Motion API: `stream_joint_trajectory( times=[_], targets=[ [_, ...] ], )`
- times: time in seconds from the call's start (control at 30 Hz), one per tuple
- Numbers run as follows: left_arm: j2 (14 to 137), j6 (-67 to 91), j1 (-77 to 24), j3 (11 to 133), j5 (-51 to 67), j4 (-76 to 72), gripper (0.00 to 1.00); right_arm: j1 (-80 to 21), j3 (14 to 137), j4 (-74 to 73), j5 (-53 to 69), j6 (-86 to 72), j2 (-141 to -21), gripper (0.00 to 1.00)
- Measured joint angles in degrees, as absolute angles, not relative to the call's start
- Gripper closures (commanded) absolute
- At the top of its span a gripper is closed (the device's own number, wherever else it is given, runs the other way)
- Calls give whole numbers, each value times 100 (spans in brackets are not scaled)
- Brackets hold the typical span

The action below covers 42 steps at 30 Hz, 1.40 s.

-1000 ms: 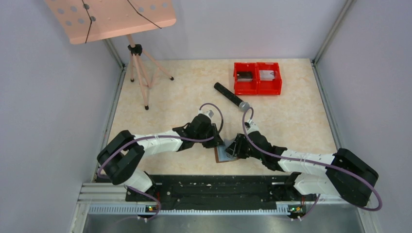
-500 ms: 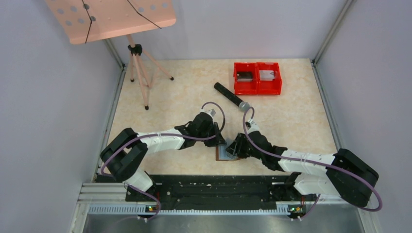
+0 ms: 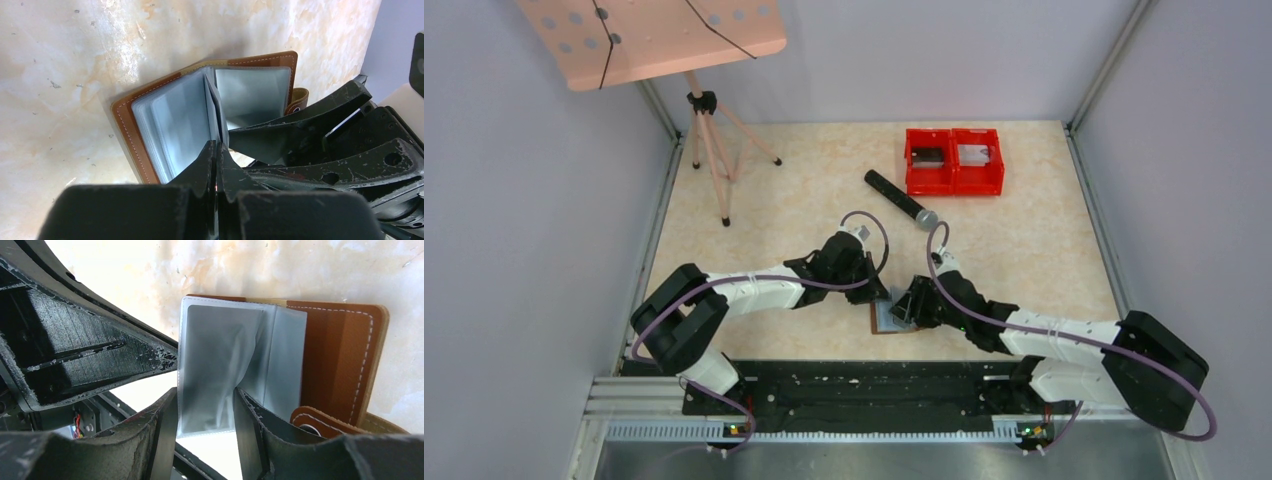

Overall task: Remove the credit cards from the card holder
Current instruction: Remove the credit card from the card holder.

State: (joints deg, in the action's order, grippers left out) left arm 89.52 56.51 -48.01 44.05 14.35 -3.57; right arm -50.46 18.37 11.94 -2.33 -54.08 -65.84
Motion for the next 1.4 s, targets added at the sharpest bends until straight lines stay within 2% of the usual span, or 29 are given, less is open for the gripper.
stream_joint_trajectory(
  times=[0.27,0.53,1.0,1.3,1.4],
  targets=[
    [8952,5660,-4805,4403,1435,-357,100,-5046,1837,1000,-316,-5411,-6379,56],
    [8952,5669,-4805,4370,1433,-368,100,-5046,1778,943,-366,-5415,-6215,62],
    [8952,5693,-4805,4270,1376,-344,100,-5033,1728,285,-836,-5428,-5509,63],
    [8952,5693,-4805,4250,1365,-342,100,-5011,1656,279,-888,-5487,-5459,63],
    [8952,5690,-4805,4250,1385,-346,96,-5009,1559,353,-886,-5527,-5435,63]
  ],
)
